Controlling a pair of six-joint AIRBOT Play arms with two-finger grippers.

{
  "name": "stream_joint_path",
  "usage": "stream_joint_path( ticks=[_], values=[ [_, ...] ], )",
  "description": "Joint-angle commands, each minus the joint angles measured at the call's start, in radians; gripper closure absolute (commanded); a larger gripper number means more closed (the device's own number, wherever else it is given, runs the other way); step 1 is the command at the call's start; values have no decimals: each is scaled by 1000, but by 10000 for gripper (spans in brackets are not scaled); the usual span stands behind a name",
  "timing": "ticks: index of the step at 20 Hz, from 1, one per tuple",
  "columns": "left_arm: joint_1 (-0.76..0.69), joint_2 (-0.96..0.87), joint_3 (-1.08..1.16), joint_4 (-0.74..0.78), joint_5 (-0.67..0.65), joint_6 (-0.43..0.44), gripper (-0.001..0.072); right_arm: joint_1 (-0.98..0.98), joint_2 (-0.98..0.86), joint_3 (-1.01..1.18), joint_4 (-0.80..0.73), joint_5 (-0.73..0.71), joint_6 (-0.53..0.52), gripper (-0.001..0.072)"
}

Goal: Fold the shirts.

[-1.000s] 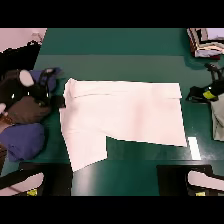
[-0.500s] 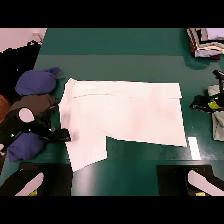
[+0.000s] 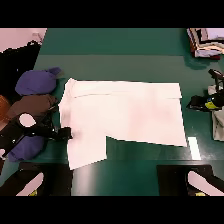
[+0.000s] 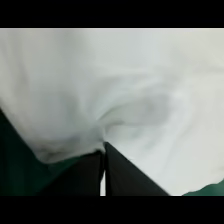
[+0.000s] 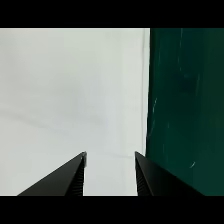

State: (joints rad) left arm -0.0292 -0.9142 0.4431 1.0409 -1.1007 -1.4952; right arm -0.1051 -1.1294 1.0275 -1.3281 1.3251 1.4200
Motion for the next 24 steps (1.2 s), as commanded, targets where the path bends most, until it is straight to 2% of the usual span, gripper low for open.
stream_joint_path(
  ticks=[1, 4, 6, 7, 8, 11, 13, 17, 19, 20, 21, 22, 24],
  values=[
    [0, 2, 4, -28, -34, 38, 684, -24, 1, -1, -3, 71, 0, 349],
    [0, 2, 24, -28, -73, 74, 684, -138, 27, -77, -12, 150, 0, 349],
    [0, 2, 38, -31, -73, 82, 685, -248, 62, -199, -10, 153, -1, 343],
    [0, 2, 45, -32, -66, 82, 684, -309, 75, -268, 0, 151, -20, 315],
    [0, 2, 48, -32, -56, 82, 684, -363, 77, -326, 2, 149, -27, 256],
    [0, 2, 50, -32, -11, 82, 684, -472, 76, -460, 74, 122, -85, 262],
    [0, 2, 50, -32, 1, 82, 684, -492, 76, -514, 135, 85, -105, 263],
    [0, 2, 49, -32, 3, 81, 684, -420, 76, -543, 151, 19, -105, 289],
    [0, 2, 49, -32, 3, 81, 684, -379, 76, -541, 158, -10, -104, 395],
    [0, 2, 50, -31, 2, 82, 684, -362, 77, -541, 158, -14, -104, 476],
    [0, 2, 50, -29, -3, 81, 684, -348, 77, -541, 153, -15, -105, 613],
    [0, 2, 54, -26, -24, 81, 686, -336, 78, -541, 148, -12, -105, 688],
    [0, 25, 76, 2, -84, 78, 687, -325, 95, -536, 146, 5, -106, 694]
  ],
)
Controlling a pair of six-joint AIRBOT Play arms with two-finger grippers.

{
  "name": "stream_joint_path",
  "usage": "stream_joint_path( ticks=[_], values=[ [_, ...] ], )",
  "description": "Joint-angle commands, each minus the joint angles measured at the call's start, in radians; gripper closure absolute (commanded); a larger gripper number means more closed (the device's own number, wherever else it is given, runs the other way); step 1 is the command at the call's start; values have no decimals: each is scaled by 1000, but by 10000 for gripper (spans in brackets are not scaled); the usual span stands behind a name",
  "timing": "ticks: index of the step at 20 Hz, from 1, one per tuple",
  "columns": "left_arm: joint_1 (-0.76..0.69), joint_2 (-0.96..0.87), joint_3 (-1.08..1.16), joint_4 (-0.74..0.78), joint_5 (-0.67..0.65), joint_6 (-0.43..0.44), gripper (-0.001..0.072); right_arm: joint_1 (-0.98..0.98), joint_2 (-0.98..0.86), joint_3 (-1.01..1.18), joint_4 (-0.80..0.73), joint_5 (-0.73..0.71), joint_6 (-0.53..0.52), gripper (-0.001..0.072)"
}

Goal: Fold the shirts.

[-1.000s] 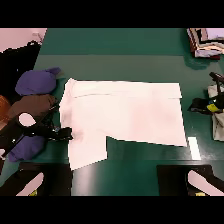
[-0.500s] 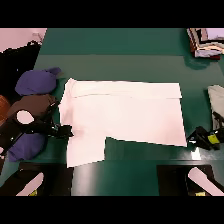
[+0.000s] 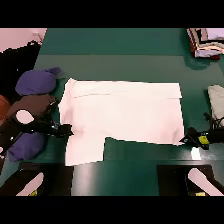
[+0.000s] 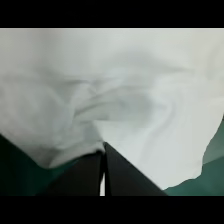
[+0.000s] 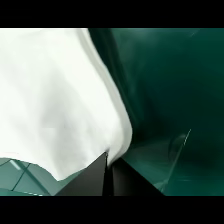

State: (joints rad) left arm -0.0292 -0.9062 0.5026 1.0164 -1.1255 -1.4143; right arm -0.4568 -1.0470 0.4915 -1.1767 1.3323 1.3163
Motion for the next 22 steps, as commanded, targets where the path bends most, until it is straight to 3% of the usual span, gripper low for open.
stream_joint_path(
  ticks=[1, 3, 7, 10, 15, 22],
  values=[
    [0, 54, 25, 48, -78, -26, 687, 27, 35, 13, -11, 15, -7, 695],
    [0, 154, 29, 82, -138, -64, 687, 27, 97, 60, -72, 67, -11, 695],
    [0, 354, 29, 67, -380, -140, 686, 27, 254, 162, -195, 243, -11, 695],
    [0, 406, 62, 5, -454, -147, 685, 27, 325, 231, -224, 247, -7, 695],
    [0, 262, 236, 66, -144, -96, 684, 169, 115, 440, -155, 164, 5, 696],
    [0, -220, 451, 79, 183, -97, 684, 329, -333, 763, -148, 59, 77, 695]
  ],
)
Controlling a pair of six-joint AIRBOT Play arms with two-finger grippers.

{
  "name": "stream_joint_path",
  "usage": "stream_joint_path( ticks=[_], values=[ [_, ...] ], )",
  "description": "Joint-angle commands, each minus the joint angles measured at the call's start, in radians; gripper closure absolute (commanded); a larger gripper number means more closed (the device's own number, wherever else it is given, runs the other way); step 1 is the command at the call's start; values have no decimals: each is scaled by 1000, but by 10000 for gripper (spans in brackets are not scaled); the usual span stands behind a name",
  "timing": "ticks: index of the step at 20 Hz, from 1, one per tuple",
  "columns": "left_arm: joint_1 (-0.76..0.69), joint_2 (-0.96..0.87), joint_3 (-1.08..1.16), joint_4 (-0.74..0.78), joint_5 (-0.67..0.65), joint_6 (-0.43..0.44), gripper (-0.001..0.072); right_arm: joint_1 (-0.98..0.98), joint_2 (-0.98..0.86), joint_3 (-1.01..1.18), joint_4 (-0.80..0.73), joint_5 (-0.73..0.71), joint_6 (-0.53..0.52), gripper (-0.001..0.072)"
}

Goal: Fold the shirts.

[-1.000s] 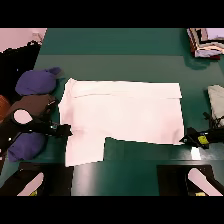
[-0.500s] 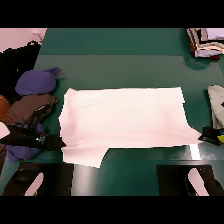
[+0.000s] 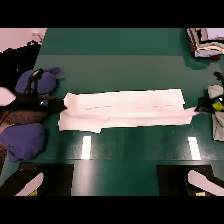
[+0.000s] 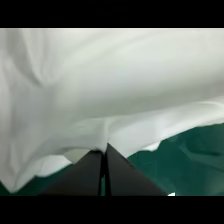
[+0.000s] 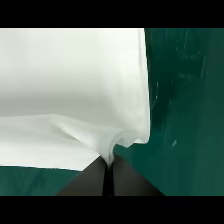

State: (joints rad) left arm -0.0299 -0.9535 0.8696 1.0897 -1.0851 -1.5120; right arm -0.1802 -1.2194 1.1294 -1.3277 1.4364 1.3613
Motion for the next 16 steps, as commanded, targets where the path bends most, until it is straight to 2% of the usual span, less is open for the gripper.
stream_joint_path(
  ticks=[1, 5, 7, 10, 11, 12, 13, 16],
  values=[
    [1, -232, 112, -1, 177, 1, 684, 60, -212, 171, 3, -45, 45, 694],
    [1, -417, 214, -46, 273, 25, 684, 70, -382, 339, 104, -65, 51, 694],
    [1, -463, 243, -54, 277, 66, 684, 66, -456, 420, 164, -64, 51, 694],
    [1, -473, 254, -55, 304, 72, 680, 66, -532, 507, 220, -66, 51, 685],
    [1, -473, 261, -53, 300, 73, 468, 61, -546, 529, 240, -66, 51, 557],
    [1, -473, 272, -54, 290, 72, 140, 48, -560, 552, 266, -56, 51, 362],
    [1, -473, 292, -48, 259, 73, 113, 35, -567, 571, 292, -32, 40, 331],
    [1, -464, 379, 3, 124, 73, 113, -27, -561, 587, 314, 88, -29, 331]
  ],
)
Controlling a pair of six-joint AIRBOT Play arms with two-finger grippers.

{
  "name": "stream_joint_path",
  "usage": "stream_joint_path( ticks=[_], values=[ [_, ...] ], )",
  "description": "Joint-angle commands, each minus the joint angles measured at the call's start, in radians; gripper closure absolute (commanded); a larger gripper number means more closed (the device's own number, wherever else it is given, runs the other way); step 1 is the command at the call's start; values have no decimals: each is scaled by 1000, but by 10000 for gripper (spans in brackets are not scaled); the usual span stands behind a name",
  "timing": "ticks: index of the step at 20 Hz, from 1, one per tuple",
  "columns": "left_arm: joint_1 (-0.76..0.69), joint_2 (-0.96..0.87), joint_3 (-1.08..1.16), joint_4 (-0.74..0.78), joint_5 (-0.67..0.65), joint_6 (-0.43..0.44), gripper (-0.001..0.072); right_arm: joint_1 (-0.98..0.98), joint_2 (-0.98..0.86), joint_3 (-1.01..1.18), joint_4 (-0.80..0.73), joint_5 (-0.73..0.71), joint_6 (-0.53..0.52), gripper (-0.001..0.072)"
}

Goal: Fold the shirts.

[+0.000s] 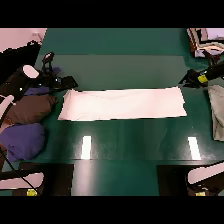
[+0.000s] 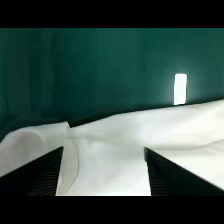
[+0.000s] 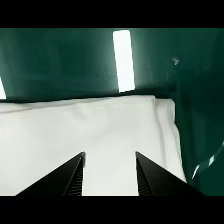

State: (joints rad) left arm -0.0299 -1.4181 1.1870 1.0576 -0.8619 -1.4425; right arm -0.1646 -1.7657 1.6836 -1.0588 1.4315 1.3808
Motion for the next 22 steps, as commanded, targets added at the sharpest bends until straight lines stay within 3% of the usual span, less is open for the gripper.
stream_joint_path(
  ticks=[1, 2, 3, 4, 5, 6, 7, 10, 15, 17, 20, 22],
  values=[
    [1, 8, 84, 39, -137, 4, 113, -71, -7, 19, 46, 127, -60, 331],
    [1, 21, 97, 39, -159, 3, 114, -101, 8, -14, 46, 140, -68, 331],
    [1, 34, 99, 29, -170, 3, 216, -128, 21, -56, 46, 140, -81, 331],
    [1, 42, 99, 15, -176, 11, 541, -157, 32, -102, 47, 138, -91, 329],
    [1, 43, 98, -9, -183, 43, 675, -183, 36, -143, 46, 139, -101, 310],
    [1, 41, 98, -29, -195, 61, 676, -207, 35, -186, 47, 137, -103, 200],
    [0, 40, 95, -48, -204, 62, 676, -224, 35, -230, 47, 122, -111, 181],
    [-16, 36, 92, -69, -208, 62, 683, -233, 8, -325, 50, 72, -140, 181],
    [-132, 4, 92, -70, -182, 54, 684, -152, -74, -356, 220, 7, -186, 217],
    [-180, -28, 93, -71, -167, 15, 684, -105, -78, -356, 229, -40, -206, 351],
    [-271, -95, 102, -93, -119, -2, 684, -66, -54, -356, 229, -59, -269, 695],
    [-332, -148, 137, -103, -79, -2, 685, -66, 0, -356, 230, -59, -275, 695]
  ],
)
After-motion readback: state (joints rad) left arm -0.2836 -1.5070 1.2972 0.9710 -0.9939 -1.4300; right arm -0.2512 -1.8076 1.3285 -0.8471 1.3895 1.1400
